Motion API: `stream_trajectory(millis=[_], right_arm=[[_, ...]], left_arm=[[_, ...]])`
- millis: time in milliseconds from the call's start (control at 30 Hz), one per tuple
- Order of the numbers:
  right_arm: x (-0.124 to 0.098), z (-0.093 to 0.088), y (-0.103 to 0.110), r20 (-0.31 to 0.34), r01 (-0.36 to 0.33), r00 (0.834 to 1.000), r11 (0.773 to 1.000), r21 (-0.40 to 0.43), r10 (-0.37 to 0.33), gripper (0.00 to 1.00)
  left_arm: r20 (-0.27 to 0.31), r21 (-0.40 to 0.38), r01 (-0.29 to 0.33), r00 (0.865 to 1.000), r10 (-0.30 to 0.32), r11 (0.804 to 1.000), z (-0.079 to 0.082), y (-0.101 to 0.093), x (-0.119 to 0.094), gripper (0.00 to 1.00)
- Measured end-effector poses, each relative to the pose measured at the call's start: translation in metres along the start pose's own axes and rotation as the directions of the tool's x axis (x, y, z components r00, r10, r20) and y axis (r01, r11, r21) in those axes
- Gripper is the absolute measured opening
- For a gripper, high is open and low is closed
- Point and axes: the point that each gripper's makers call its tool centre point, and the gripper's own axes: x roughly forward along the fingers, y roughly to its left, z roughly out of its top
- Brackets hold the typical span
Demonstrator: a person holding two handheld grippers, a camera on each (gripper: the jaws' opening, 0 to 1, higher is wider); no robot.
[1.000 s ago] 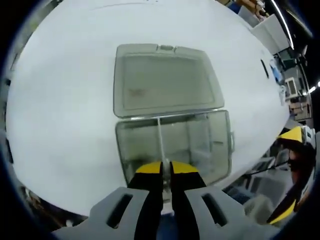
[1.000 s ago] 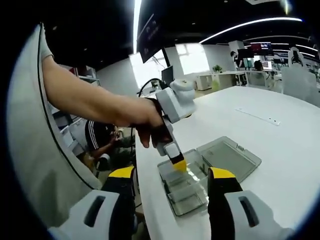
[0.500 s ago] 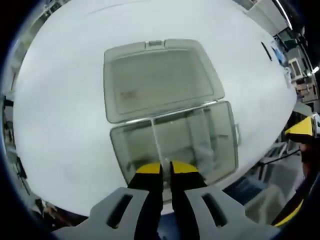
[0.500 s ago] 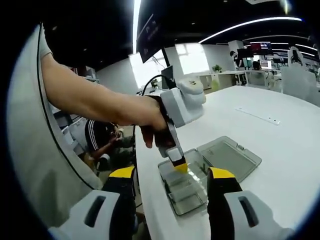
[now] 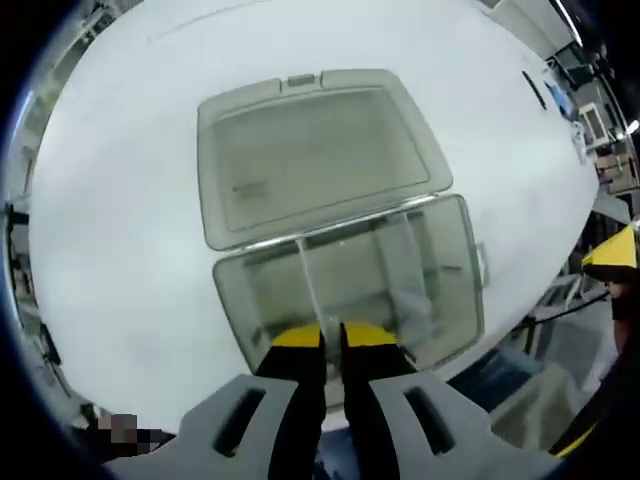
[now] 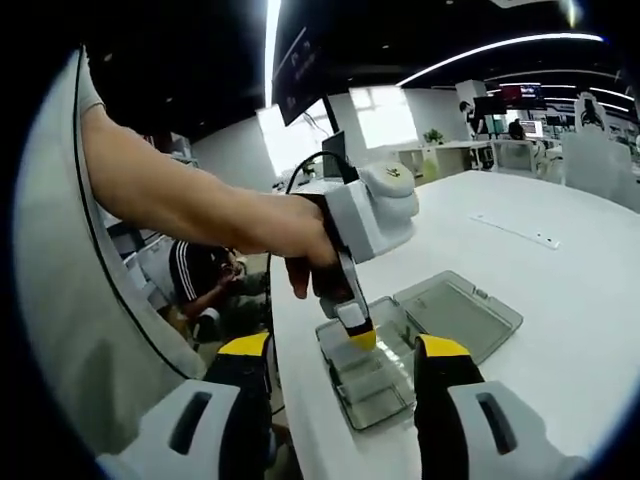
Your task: Insert the divider into the dual guide fixture by aligning both edges with the guide slots and pushing it downward to the bottom, including one-sided entry, uneven engagement, binding, and posture correction.
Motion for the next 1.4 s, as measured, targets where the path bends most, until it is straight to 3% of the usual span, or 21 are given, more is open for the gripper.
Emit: stream_trajectory(millis=[600,833,1400], right_arm=[[-0.003,-0.002,0.001,-0.014,0.005,1.0,1.0,-0.001,-0.005,0.54],[-0.002,-0.002,0.005,-0.03,-0.002,1.0,1.0,-0.01,0.002,0.53],[0.0,-0.003,0.011,-0.079,-0.007,0.997,1.0,-0.018,0.006,0.53]], left_arm=[[-0.034,0.039,-0.03,0.999,0.031,0.999,-0.002,0.002,0.005,0.02],[-0.045,0.093,-0.069,0.996,0.073,0.993,-0.002,0.0,0.007,0.02],[-0.063,0.09,-0.056,0.996,0.062,0.994,-0.003,0.0,0.011,0.02]])
